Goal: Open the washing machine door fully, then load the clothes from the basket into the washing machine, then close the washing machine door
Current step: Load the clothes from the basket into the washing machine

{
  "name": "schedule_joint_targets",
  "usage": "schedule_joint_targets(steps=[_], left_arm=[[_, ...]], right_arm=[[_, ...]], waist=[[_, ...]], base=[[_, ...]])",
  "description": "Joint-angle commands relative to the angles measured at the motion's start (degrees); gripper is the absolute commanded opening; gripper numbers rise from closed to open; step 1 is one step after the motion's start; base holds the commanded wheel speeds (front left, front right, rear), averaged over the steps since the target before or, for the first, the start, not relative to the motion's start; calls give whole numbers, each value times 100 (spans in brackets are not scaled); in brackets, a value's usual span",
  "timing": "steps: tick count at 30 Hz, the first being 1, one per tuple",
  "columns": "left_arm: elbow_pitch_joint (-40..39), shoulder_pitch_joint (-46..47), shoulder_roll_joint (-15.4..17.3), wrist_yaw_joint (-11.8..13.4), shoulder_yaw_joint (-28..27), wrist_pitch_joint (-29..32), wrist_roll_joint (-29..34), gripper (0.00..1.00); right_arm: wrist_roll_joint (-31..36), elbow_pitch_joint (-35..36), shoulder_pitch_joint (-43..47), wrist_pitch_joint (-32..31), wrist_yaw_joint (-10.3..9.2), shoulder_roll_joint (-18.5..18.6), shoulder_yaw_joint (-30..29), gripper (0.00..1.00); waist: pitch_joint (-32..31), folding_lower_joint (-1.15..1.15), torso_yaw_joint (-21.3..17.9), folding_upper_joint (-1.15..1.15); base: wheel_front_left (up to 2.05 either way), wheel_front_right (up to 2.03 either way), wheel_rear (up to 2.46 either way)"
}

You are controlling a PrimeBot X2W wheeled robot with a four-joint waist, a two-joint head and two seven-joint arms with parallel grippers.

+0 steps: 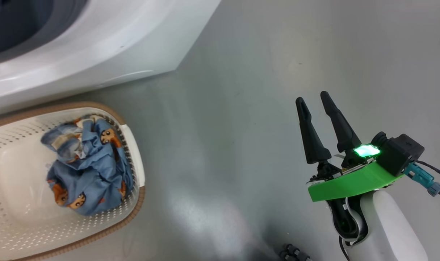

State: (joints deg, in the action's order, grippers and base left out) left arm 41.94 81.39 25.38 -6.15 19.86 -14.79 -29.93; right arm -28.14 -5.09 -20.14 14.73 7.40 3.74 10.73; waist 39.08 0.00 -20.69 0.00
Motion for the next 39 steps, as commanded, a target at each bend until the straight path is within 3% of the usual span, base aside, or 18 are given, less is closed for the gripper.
schedule_joint_targets(steps=[1,4,5,6,7,13,19,39], left_arm=[[-166,-77,195,49,-233,-19,128,0],[38,-212,108,60,-315,-19,202,0],[128,-229,75,49,-329,-19,241,30],[199,-253,51,37,-350,-20,273,82],[359,-302,6,24,-369,-20,253,100],[1050,-292,-145,-61,-295,-20,264,100],[1258,-542,-289,-117,-227,-20,198,100],[4,-2671,-496,-133,-655,-20,391,100]], right_arm=[[81,137,30,27,9,-10,141,100],[87,121,28,27,9,-22,152,100],[88,110,31,27,9,-27,161,100],[87,102,32,27,9,-32,169,100],[87,92,33,27,9,-36,173,100],[86,58,-14,27,9,-49,172,100],[95,4,-31,27,9,-40,170,100],[24,-202,108,27,9,216,180,100]], waist=[[58,0,-62,0],[41,0,-55,0],[39,0,-49,0],[36,0,-44,0],[23,0,-34,0],[-63,0,61,0],[-318,0,194,0],[-1571,0,639,0]], base=[[0,0,0],[0,0,0],[0,0,0],[0,0,0],[0,0,0],[0,0,0],[0,0,0],[0,0,0]])
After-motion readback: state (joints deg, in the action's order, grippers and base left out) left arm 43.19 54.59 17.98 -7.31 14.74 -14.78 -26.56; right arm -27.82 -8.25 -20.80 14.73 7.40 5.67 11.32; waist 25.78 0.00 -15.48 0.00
